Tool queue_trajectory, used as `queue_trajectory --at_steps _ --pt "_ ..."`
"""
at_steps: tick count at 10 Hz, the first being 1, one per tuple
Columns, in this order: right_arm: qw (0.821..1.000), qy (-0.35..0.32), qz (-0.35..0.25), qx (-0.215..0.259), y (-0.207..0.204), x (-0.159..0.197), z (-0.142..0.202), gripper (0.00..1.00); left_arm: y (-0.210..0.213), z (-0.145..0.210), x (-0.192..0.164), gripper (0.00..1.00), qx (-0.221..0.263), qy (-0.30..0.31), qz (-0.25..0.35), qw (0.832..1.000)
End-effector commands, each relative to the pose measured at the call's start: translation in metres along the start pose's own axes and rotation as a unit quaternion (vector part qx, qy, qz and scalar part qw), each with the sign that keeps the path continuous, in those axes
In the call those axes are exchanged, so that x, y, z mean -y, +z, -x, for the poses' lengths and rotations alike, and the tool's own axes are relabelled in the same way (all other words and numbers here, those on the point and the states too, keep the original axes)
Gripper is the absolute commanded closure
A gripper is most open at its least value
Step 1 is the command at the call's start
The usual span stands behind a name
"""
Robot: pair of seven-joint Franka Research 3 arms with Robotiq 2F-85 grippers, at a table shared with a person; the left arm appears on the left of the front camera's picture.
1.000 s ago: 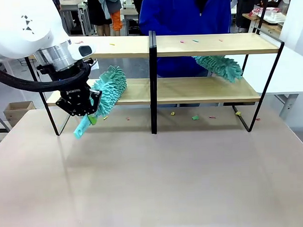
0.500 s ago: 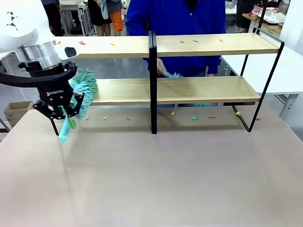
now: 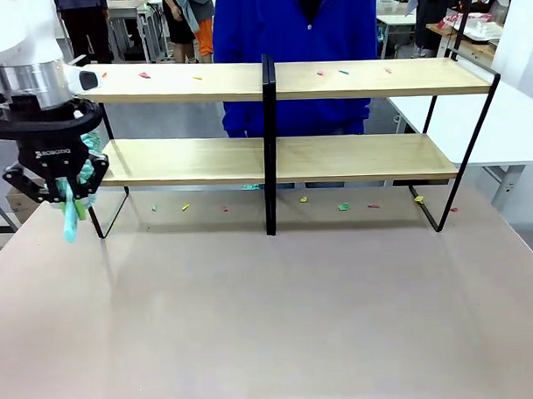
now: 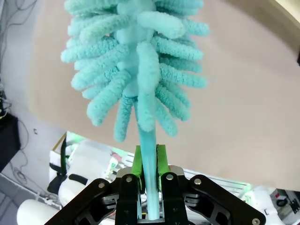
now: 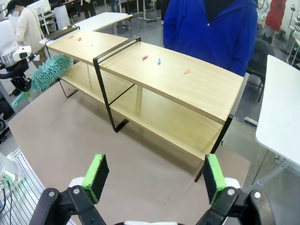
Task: Clean the shelves.
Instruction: Clean a randomly selected level of the Shelf with the Duster.
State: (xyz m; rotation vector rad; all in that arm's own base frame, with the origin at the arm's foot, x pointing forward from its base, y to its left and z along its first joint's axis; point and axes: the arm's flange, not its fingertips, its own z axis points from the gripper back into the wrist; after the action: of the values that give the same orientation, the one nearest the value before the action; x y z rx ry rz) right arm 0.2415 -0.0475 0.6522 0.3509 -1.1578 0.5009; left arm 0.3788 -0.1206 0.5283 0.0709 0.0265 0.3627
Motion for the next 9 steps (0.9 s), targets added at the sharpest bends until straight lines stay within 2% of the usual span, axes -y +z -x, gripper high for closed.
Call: queue_trajectory --at_steps 1,4,6,7,8,9 --pt "1.000 -0.001 -0.001 0.000 -0.001 0.000 -0.001 0.00 -0.002 0.007 0.000 0.87 0.023 -0.006 -0.019 1.000" --pt "1.000 -0.001 -0.001 0.000 -0.001 0.000 -0.001 0.00 -0.003 0.007 0.000 0.87 0.031 -0.045 0.012 0.998" --pt "1.000 -0.001 -0.001 0.000 -0.001 0.000 -0.001 0.00 0.000 0.014 -0.008 0.87 -0.011 -0.133 0.051 0.990" --pt "1.000 -0.001 -0.001 0.000 -0.001 0.000 -0.001 0.00 0.002 0.024 -0.018 0.87 -0.054 -0.211 0.085 0.972" --pt "1.000 -0.001 -0.001 0.000 -0.001 0.000 -0.001 0.00 0.005 0.041 -0.032 0.87 -0.088 -0.296 0.113 0.944" --pt "1.000 -0.001 -0.001 0.000 -0.001 0.000 -0.001 0.00 0.013 0.057 -0.060 0.87 -0.123 -0.387 0.149 0.902"
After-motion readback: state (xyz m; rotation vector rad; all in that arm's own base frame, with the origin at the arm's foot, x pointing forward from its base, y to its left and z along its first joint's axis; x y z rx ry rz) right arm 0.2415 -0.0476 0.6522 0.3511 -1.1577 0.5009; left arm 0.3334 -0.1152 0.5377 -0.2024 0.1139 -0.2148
